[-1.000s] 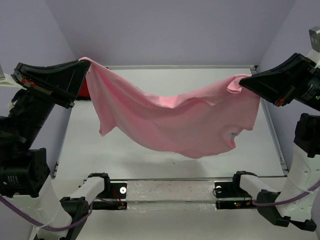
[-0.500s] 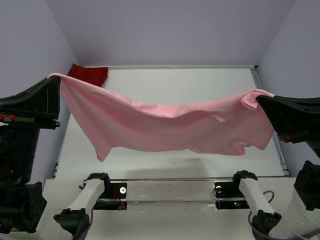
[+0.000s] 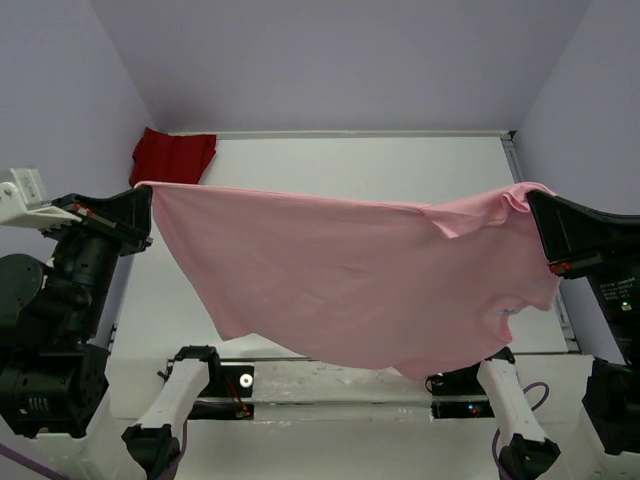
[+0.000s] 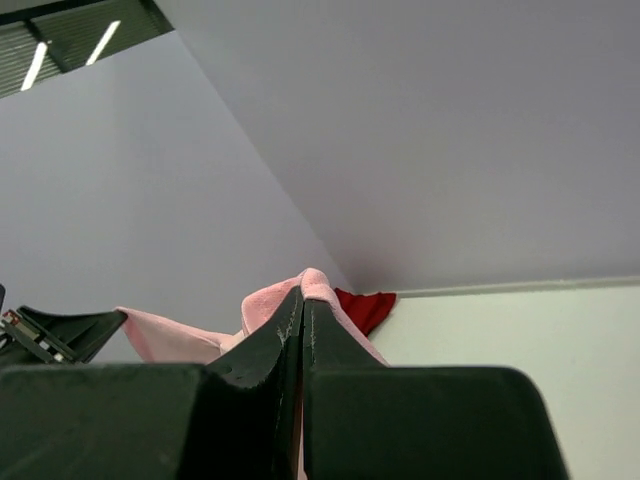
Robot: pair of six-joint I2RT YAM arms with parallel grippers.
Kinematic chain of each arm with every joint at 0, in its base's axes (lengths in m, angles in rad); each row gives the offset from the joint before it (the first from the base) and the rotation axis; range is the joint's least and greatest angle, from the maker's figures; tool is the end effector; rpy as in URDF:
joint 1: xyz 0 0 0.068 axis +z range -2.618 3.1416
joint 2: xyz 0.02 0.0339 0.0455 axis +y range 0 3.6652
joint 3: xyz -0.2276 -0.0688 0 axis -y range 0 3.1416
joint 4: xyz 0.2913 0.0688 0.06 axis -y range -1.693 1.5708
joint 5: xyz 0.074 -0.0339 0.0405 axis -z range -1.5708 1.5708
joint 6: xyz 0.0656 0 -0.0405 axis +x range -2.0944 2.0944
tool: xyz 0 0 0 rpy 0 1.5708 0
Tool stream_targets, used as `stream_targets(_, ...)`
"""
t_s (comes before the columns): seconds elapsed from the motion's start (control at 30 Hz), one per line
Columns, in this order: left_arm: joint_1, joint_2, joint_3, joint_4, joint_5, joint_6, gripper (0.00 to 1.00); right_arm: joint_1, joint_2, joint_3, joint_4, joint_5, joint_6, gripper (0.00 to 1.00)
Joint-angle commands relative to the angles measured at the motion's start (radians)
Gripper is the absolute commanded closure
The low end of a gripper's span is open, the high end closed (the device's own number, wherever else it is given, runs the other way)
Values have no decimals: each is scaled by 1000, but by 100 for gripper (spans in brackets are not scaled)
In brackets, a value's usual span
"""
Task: Fold and stack the t-shirts
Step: Flatten out the tshirt
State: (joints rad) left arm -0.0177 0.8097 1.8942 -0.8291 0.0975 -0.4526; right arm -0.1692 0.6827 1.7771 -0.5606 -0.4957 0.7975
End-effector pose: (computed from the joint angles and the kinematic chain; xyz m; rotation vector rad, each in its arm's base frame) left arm 0.0808 -0.0078 0.5991 -0.2047 1.3152 -0.4637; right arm 0.0418 0.0245 0.6105 0.0753 1.1403 0.8172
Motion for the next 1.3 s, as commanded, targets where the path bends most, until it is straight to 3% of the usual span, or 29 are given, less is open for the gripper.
stream_targets(0.0, -1, 28, -82, -68, -10, -9, 100, -4, -38, -66, -145, 138, 3, 100)
stream_targets(0.2, -1, 22, -187, -84, -10, 2, 100, -4, -43, -136, -275, 161, -23, 100)
stream_targets(0.5, -1, 32, -306, -67, -25, 34, 100, -4, -58, -272, -294, 166, -90, 100)
stream_targets(0.97, -1, 103, -512, 148, -137, 3, 100, -4, 38, -410, -147, 149, -173, 100)
stream_targets(1.27, -1, 219, -630, 350, -134, -49, 100, -4, 106, -524, -22, 157, -167, 100)
